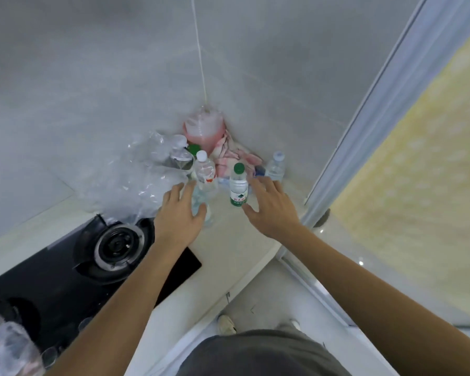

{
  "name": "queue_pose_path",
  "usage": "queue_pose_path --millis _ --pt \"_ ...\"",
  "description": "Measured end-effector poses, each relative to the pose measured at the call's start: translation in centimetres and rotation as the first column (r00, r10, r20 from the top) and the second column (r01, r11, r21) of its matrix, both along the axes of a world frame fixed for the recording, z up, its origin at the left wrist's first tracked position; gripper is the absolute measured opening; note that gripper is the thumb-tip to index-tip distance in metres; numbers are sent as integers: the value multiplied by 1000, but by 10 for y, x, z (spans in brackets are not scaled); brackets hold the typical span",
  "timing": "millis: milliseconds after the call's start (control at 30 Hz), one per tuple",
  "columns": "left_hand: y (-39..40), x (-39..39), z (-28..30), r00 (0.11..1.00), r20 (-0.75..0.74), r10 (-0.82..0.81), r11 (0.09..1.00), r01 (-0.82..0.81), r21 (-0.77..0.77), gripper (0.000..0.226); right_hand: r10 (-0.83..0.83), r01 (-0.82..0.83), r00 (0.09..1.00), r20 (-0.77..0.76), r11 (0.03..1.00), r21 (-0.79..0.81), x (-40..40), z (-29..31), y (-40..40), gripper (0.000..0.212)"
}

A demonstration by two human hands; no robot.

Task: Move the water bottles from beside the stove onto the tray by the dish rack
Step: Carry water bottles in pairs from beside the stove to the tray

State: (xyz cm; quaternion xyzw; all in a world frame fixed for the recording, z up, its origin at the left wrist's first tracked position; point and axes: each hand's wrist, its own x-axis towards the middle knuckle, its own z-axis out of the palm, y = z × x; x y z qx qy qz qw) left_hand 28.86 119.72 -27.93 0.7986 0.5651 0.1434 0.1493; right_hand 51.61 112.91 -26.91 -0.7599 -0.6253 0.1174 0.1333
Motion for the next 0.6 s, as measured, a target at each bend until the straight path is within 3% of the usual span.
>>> queue_pose_path --millis 133,267,400,600 --pt "34 8 -18 995 -75 59 989 -69 -133 60 30 -31 999 -34 999 -29 12 -7 62 71" --pt "54 21 -27 983 -172 69 973 -104 -205 58 84 -81 996 24 992 -97 23 -18 108 64" --pt "62 30 -33 964 -239 115 970 -161 -182 46 146 -135 987 74 982 -134 36 -31 131 39" --pt "61 38 -34 950 -256 177 969 -214 -121 31 282 -282 957 64 959 -11 50 -42 145 31"
